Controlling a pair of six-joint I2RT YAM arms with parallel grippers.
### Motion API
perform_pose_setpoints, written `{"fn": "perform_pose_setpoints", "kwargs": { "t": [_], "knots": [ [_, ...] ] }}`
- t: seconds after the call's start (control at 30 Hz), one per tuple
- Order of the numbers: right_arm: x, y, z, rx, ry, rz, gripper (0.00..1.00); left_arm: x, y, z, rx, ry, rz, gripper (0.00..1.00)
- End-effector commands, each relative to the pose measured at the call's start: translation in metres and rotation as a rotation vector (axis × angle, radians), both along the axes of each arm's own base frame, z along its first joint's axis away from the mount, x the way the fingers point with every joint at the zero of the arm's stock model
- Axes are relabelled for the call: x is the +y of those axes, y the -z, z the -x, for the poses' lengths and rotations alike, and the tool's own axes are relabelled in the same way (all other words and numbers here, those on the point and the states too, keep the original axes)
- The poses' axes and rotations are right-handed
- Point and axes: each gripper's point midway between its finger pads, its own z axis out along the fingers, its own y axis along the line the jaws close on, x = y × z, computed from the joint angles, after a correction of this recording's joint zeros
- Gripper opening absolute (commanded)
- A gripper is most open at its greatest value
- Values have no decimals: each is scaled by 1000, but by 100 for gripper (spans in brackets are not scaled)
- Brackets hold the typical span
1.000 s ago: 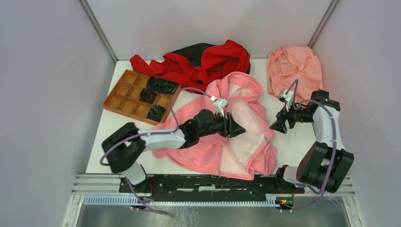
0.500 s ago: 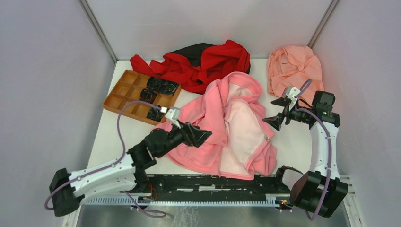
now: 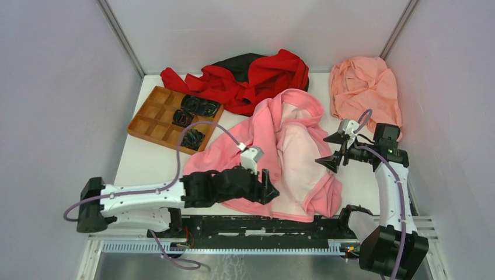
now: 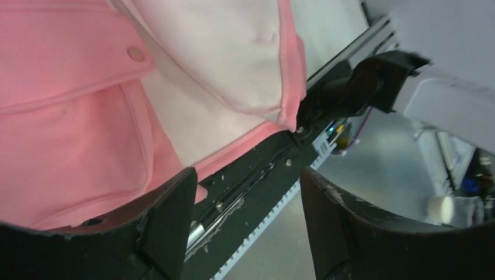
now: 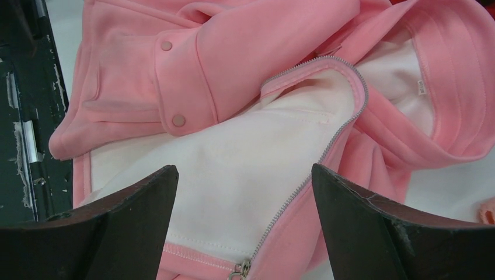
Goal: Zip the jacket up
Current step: Pick up the jacket from the center of the board.
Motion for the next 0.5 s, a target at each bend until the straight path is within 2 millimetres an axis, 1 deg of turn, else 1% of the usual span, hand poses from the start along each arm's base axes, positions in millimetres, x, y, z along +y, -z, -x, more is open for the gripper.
{"fn": "perform_pose_setpoints", "kwargs": {
  "t": [0.0,0.07,0.13,0.17,0.2,0.37,0.4,0.47],
  "knots": [
    [-4,-4,-10,-18,49,4,89,2,35,8,35,-69,-281,68],
    [-5,-4,-12,-18,68,9,89,-7,50,15,58,-72,-338,67],
    [-6,-5,-13,-21,77,12,89,-15,60,21,64,-76,-382,66],
    [-6,-5,-13,-20,80,10,89,-20,63,24,60,-72,-401,63],
    [-6,-5,-13,-20,82,7,89,-23,68,26,60,-74,-428,63],
    [-6,-2,-13,-15,84,1,89,-26,92,29,59,-82,-589,59],
    [-6,-1,-13,-11,85,-1,89,-28,98,31,63,-71,-622,55],
    [-5,0,-12,-7,84,-2,89,-31,103,33,66,-55,-647,53]
  ]
}}
